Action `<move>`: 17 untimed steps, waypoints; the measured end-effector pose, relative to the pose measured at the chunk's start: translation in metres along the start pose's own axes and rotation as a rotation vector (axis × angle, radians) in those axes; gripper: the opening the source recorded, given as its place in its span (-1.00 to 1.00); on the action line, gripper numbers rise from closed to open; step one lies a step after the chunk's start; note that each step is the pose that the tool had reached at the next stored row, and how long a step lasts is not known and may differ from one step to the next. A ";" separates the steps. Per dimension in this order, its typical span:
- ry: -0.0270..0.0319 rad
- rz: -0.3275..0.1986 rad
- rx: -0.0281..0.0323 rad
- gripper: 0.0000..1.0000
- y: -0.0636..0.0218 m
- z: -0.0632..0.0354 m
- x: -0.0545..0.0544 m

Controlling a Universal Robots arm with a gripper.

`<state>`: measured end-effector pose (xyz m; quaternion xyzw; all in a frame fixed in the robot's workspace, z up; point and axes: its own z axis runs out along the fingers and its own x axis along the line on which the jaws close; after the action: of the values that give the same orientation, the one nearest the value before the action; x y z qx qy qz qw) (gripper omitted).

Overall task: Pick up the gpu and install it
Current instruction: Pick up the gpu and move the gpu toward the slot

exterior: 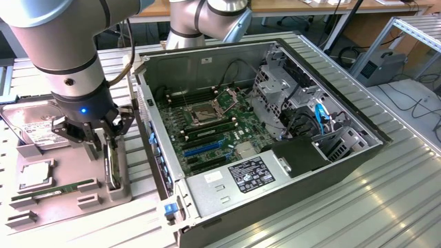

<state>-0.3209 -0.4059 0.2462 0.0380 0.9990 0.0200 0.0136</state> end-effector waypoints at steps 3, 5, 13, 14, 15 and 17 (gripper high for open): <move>0.0002 0.000 0.0002 -0.26 -0.0001 0.0002 0.000; 0.0000 0.000 0.0001 -0.26 -0.0001 0.0017 0.000; 0.0001 0.000 0.0001 -0.45 -0.0001 0.0017 0.000; 0.0001 0.000 0.0001 -0.45 -0.0001 0.0017 0.000; 0.0001 0.000 0.0001 -0.18 -0.0045 0.0015 0.000; 0.0001 0.000 0.0002 -0.18 -0.0089 0.0013 -0.001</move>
<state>-0.3210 -0.4148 0.2445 0.0379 0.9990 0.0199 0.0136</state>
